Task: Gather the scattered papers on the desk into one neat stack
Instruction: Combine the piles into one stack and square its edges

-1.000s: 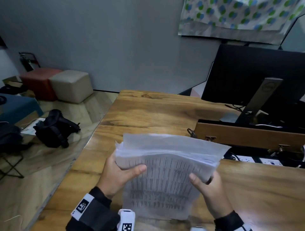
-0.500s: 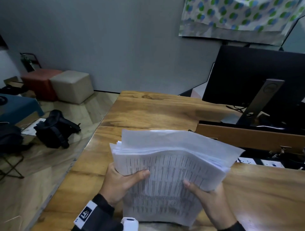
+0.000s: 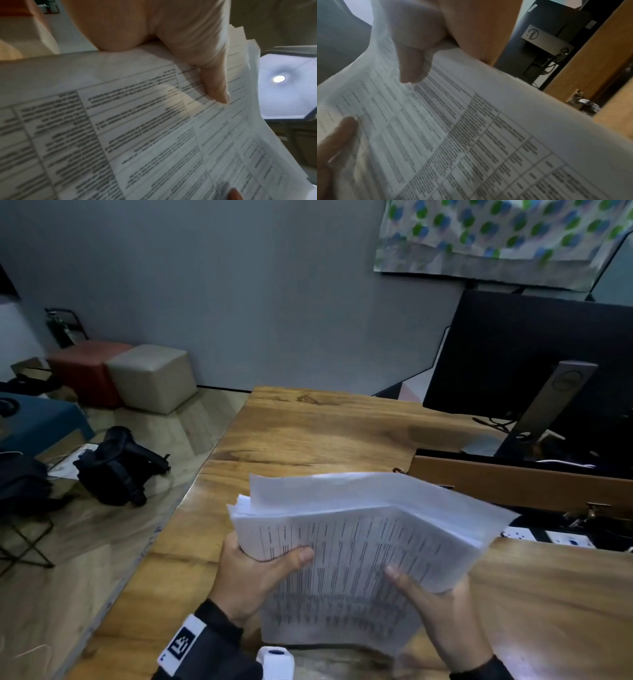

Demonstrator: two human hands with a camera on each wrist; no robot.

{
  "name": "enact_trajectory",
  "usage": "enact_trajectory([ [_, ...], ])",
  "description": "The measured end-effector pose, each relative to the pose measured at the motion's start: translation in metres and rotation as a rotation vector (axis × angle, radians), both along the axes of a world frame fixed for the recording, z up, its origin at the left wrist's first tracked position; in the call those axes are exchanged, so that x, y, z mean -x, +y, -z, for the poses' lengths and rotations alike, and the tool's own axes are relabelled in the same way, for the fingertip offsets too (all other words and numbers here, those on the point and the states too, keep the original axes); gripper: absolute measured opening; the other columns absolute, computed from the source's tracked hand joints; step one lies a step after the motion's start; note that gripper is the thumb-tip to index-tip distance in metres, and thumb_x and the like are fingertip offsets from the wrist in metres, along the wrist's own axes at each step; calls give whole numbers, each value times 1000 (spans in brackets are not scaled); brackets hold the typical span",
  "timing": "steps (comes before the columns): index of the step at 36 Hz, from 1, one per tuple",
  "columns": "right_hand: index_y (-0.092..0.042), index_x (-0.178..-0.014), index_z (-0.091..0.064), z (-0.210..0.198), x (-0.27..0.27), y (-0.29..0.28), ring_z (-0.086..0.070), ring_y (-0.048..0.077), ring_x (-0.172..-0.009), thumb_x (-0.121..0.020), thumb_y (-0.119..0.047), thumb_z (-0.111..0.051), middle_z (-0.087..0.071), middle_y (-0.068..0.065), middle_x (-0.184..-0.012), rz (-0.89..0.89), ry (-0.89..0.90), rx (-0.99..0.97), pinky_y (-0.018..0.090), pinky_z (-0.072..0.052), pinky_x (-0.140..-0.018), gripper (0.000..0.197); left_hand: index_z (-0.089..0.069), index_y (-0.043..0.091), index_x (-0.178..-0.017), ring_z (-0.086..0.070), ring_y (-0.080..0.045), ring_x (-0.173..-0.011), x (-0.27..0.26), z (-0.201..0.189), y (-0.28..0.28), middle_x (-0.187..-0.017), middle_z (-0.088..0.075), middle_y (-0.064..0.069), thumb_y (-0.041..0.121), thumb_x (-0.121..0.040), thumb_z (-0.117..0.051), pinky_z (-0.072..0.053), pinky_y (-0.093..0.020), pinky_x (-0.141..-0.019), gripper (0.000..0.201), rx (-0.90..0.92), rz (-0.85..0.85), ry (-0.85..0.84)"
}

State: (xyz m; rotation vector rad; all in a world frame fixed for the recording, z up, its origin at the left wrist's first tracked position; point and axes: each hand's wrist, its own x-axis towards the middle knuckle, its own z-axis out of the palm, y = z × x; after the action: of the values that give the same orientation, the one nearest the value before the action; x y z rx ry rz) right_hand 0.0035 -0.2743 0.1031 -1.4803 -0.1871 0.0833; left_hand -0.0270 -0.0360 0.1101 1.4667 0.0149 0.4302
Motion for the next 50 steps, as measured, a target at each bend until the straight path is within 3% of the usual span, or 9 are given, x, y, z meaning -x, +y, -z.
enact_trajectory([
  [8,-19,-105,-65,12,-2,-12,-72,10,-92,-55,-20,-90,-77,-10,-98,-80,-22,45,15,-55,-71,55,-60,8,-103,-72,-14,-86,0,15,17,-91,-76,0,55,-31,-94,-58,-24,-67,93,11,30,75],
  [16,-17,-106,-66,20,-7,8,-72,18,-98,-68,-13,-87,-77,1,-103,-33,39,50,37,-60,-81,44,-75,18,-85,-75,-19,-84,-6,20,2,-90,-79,-5,53,-33,-94,-59,-25,-65,65,62,8,100],
  [19,-17,-96,-68,5,-4,7,-74,10,-85,-61,-13,-80,-78,-4,-92,34,-32,10,27,-61,-70,38,-77,35,-83,-75,-13,-85,-4,0,0,-90,-78,2,59,-39,-89,-59,-22,-65,52,26,-28,11],
  [24,-21,-111,-61,1,-4,-5,-71,3,-89,-71,3,-80,-76,-15,-96,17,-122,10,13,-56,-71,52,-59,6,-102,-71,-5,-79,-3,-6,6,-86,-76,6,34,-41,-91,-57,-19,-65,74,22,2,-68],
  [27,-15,-129,-52,9,-5,-6,-69,4,-99,-66,-5,-71,-74,-16,-105,8,-119,14,12,-53,-78,67,-55,11,-102,-68,-1,-81,-2,-1,3,-88,-73,11,36,-43,-92,-55,-16,-67,75,-6,25,-67],
  [35,-2,-120,-58,14,-4,-9,-73,17,-98,-63,-7,-73,-77,2,-107,13,-56,19,20,-57,-74,59,-58,17,-109,-72,-9,-92,-1,-1,2,-101,-76,5,55,-39,-92,-57,-18,-70,86,29,26,-13],
  [42,-13,-105,-67,16,-2,-2,-74,16,-95,-66,-4,-82,-78,1,-103,-10,-25,50,25,-60,-75,43,-60,15,-111,-72,-16,-98,0,16,-1,-106,-75,1,54,-40,-91,-59,-24,-74,87,-6,-2,123],
  [46,-11,-90,-77,15,-2,3,-74,26,-90,-65,-12,-80,-79,8,-95,94,-13,26,29,-62,-71,25,-65,10,-100,-74,-16,-88,0,10,-6,-92,-78,4,8,-65,-87,-58,-19,-68,41,-19,-82,131],
  [50,-28,-76,-81,-3,0,3,-74,5,-73,-63,2,-78,-79,-6,-80,128,-110,-31,17,-58,-60,33,-64,9,-96,-74,-5,-77,5,-11,-11,-83,-79,9,-10,-65,-74,-56,-14,-64,38,2,-69,14],
])
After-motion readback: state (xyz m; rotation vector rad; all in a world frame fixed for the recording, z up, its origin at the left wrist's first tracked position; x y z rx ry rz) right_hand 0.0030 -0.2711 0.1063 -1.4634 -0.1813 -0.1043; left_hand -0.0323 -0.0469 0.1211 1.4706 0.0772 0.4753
